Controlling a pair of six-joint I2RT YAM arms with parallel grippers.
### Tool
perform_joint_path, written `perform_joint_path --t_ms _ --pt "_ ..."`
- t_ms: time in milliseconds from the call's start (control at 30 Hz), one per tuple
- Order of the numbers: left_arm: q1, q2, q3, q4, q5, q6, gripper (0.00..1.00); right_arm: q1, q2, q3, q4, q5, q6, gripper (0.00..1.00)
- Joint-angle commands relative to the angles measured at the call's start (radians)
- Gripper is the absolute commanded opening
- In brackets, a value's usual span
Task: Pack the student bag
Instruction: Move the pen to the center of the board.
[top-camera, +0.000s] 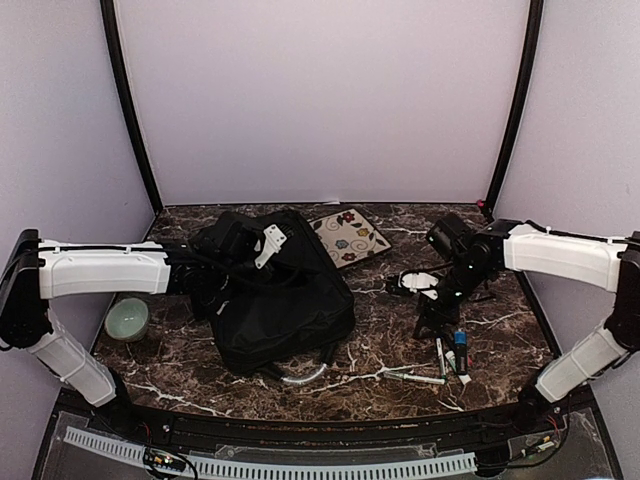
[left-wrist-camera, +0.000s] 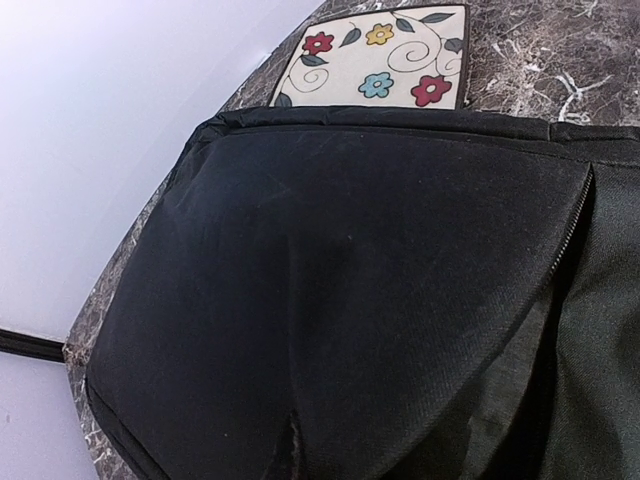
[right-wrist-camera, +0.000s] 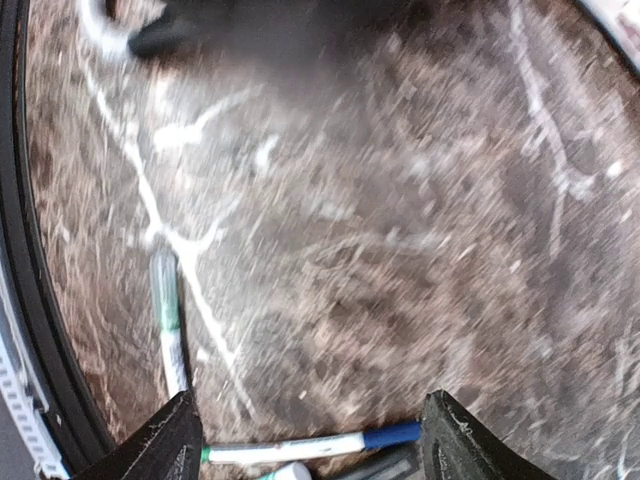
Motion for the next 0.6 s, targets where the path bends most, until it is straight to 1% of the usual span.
perform_joint_path --t_ms 0,133,333,433,567 --pt "-0.002 -0.018 0.057 0.059 0.049 -0.047 0.00 0.023 -0.062 -0.046 -0.085 0.016 -0.088 0.74" --pt "0.000 -0.011 0.055 0.056 0.041 -0.049 0.00 0.091 -0.072 -0.105 -0.078 0.051 -0.091 0.73" --pt "0.000 0.002 0.060 0.050 0.035 -0.058 0.00 0.246 -0.047 -0.179 -0.017 0.117 -0.063 0.69" --pt "0.000 0.000 0.059 0.049 0.027 -0.063 0.00 0.279 -0.019 -0.196 0.032 0.174 -0.043 0.65" --pt "0.000 -0.001 0.059 0.049 0.019 -0.061 0.00 0.300 0.013 -0.200 0.070 0.172 -0.022 0.60"
